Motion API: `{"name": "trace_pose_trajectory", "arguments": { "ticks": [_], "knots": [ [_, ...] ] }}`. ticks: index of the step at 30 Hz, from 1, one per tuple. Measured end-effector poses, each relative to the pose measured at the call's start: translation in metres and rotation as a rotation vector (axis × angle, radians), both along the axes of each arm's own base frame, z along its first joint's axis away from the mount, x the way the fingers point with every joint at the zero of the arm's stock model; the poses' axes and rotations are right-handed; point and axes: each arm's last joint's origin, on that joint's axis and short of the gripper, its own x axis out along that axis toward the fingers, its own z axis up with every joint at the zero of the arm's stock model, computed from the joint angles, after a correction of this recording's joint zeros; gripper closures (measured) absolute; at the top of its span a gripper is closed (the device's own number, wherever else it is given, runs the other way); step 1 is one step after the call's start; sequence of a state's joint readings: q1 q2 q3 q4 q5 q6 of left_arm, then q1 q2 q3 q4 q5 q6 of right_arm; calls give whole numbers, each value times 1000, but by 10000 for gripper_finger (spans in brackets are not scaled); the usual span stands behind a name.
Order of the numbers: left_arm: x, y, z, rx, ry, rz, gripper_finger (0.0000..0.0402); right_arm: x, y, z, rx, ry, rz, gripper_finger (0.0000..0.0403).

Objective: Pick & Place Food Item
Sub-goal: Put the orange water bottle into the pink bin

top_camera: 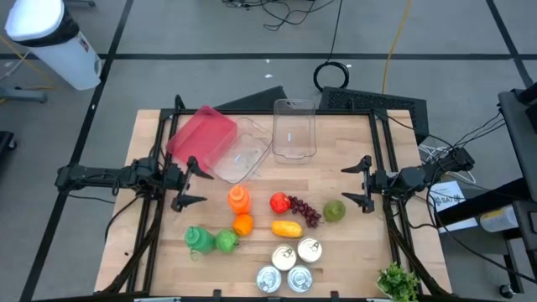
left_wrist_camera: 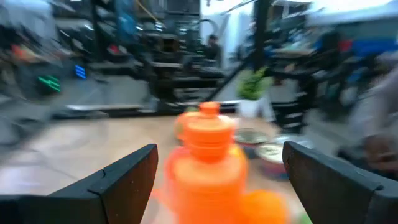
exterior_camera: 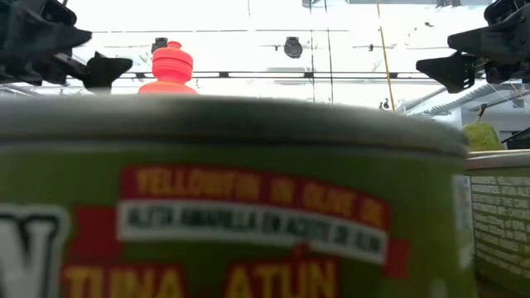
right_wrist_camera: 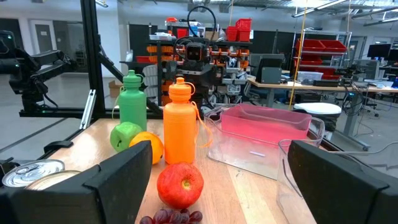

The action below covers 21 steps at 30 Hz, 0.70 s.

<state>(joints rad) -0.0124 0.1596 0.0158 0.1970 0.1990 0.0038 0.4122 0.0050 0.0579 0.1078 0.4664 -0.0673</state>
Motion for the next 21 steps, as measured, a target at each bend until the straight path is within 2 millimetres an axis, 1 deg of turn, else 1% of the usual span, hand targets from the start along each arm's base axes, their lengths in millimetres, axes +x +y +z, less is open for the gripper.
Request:
{"name": "trace_pose_trajectory", "arguments": {
  "ticks": [4,7,9,11,14,18,21],
  "knots": [
    [0,3,1,109,-27,95,46,0,0,0,0,0,0,46],
    [0,3,2,118,-43,129,46,0,0,0,0,0,0,46],
    [0,3,4,65,-49,124,46,0,0,0,0,0,-1,46],
    [0,3,5,-24,-52,104,46,0,0,0,0,0,-1,46],
    [-1,3,11,-115,-95,91,46,0,0,0,0,0,-1,46],
    [0,3,10,-242,-70,79,46,0,0,0,0,0,-2,46],
    [2,4,7,-286,-34,127,46,0,0,0,0,0,-2,46]
  ]
}}
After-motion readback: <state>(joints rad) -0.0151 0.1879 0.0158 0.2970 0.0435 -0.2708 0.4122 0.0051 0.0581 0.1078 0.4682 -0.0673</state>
